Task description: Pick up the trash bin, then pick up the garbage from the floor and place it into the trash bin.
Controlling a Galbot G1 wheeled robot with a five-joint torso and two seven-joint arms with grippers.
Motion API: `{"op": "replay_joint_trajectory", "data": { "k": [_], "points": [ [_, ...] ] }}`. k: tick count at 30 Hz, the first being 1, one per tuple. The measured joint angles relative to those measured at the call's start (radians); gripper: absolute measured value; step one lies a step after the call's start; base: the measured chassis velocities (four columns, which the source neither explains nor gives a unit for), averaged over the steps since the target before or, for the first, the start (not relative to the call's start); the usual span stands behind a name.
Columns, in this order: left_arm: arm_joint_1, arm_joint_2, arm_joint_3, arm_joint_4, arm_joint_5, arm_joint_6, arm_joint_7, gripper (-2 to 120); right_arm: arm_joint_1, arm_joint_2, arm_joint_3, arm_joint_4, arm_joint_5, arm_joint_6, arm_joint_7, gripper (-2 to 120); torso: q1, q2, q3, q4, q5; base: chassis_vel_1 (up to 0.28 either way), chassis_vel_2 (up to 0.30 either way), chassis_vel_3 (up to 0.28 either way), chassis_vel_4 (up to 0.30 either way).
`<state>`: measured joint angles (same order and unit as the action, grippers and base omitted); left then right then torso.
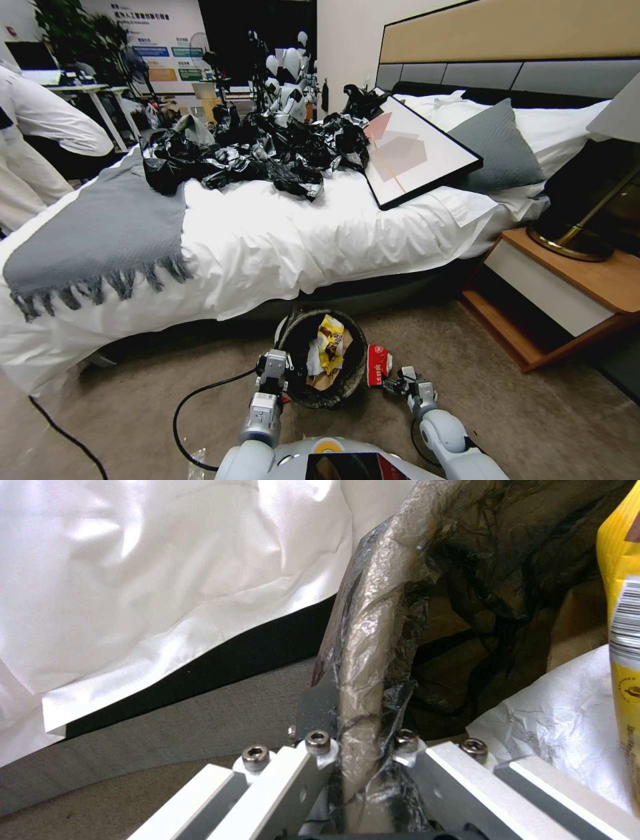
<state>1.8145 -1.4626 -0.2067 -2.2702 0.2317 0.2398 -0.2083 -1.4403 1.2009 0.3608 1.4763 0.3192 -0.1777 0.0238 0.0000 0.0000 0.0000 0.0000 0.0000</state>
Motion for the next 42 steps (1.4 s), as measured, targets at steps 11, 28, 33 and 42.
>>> {"op": "replay_joint_trajectory", "data": {
  "k": [11,28,33,42],
  "points": [
    [0.001,-0.001,0.001,0.002,0.003,0.000,-0.001,0,0.034,0.022,-0.003,-0.035,-0.048,0.051,-0.069,66,0.000,0.000,0.000,0.0000,0.0000,0.000,0.000,0.000,0.000],
    [0.000,-0.002,0.003,0.006,0.003,0.000,-0.002,0,0.062,0.036,-0.006,-0.073,-0.081,0.084,-0.088,12,0.000,0.000,0.000,0.0000,0.0000,0.000,0.000,0.000,0.000],
    [-0.001,-0.002,0.002,0.006,0.003,-0.001,-0.002,0,0.062,0.033,-0.001,-0.073,-0.084,0.091,-0.089,2,0.000,0.000,0.000,0.0000,0.0000,0.000,0.000,0.000,0.000],
    [-0.001,-0.003,0.002,0.006,0.003,-0.001,-0.002,0,0.060,0.032,0.011,-0.061,-0.099,0.123,-0.072,2,0.000,0.000,0.000,0.0000,0.0000,0.000,0.000,0.000,0.000]
  ]
}}
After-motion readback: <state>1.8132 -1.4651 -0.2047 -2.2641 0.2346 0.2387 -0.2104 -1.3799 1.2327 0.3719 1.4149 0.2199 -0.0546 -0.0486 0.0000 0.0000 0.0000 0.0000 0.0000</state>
